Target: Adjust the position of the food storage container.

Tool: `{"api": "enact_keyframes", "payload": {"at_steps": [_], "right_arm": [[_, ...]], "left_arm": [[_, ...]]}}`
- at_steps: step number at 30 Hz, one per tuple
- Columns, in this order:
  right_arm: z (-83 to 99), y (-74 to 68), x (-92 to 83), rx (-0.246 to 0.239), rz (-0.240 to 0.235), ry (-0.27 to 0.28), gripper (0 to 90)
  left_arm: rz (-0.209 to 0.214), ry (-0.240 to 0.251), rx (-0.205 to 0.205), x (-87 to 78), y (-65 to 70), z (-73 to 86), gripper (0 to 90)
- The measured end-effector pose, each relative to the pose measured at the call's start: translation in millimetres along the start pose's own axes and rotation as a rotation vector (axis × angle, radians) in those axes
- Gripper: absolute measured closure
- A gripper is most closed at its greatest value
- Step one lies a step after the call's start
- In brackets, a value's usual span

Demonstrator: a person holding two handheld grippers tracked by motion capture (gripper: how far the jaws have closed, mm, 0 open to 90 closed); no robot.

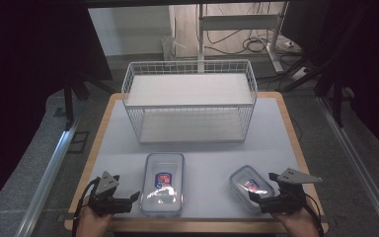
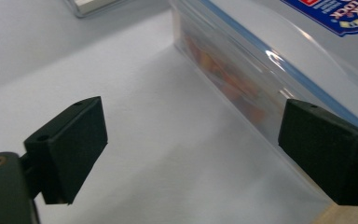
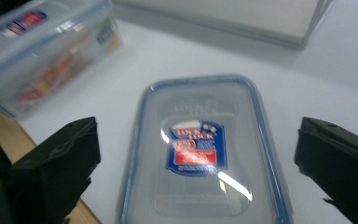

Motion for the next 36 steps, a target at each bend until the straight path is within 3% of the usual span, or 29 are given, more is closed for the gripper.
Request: {"api": "enact_keyframes", "payload": {"at_steps": [4,11,17,22,24,25,27,28,29,30,32,34,35,36], "right_arm": [[5.6,2.9,3.3,0.010,0.014,-0.029,7.1],[4.6,5.8,1.9,0.018,0.018,-0.024,13.3],[5.9,4.4,3.3,0.008,0.009,-0.038,14.3],[5.8,2.0,3.6,-0.017,0.013,-0.053,20.5],[3.4,-0.7,3.0,-0.057,0.023,-0.045,29.8],[3.4,-0.7,3.0,-0.057,0.023,-0.045,29.8],[0.3,-4.1,1.8,-0.071,0.011,-0.033,38.3],[-2.6,-9.0,1.5,-0.094,-0.004,-0.029,49.3],[-2.6,-9.0,1.5,-0.094,-0.004,-0.029,49.3],[-3.9,-13.9,2.0,-0.099,-0.029,-0.033,60.7],[-4.7,-20.9,4.0,-0.108,-0.065,-0.034,72.1],[-4.9,-25.0,5.3,-0.112,-0.083,-0.037,76.8],[-4.6,-33.7,7.9,-0.123,-0.109,-0.054,85.2],[-4.1,-38.6,9.9,-0.126,-0.127,-0.059,87.1]], "left_arm": [[0.025,0.009,-0.043,-0.1,-4.8,2.9,6.4],[0.010,0.020,-0.052,-1.7,-9.7,3.6,4.6],[0.015,0.021,-0.038,-0.1,-7.4,3.5,3.2],[0.021,0.034,-0.037,0.3,-6.4,2.3,2.6],[0.017,0.039,-0.035,-0.1,-6.6,1.6,2.4],[0.015,0.040,-0.033,-0.1,-6.8,1.5,2.4],[0.004,0.039,-0.028,0.1,-7.4,1.6,2.4],[-0.007,0.038,-0.025,0.2,-8.3,1.3,2.6],[-0.007,0.038,-0.025,0.2,-8.3,1.3,2.7],[-0.011,0.040,-0.025,0.1,-8.8,0.9,2.8],[-0.012,0.041,-0.026,0.3,-9.0,0.9,2.9],[-0.014,0.040,-0.026,0.3,-9.1,0.9,3.0],[-0.017,0.040,-0.026,0.5,-9.2,0.9,3.1],[-0.018,0.040,-0.026,0.7,-9.3,0.8,3.1]]}}
Point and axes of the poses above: each handheld gripper's, and its own axes: x roughly forward along the jaws, z roughly out of its underside, y roughly to its right, the point moved 5 cm from there along x, roughly forward along the jaws, and after that the axes turned 14 degrees about y, right-handed, at the moved point
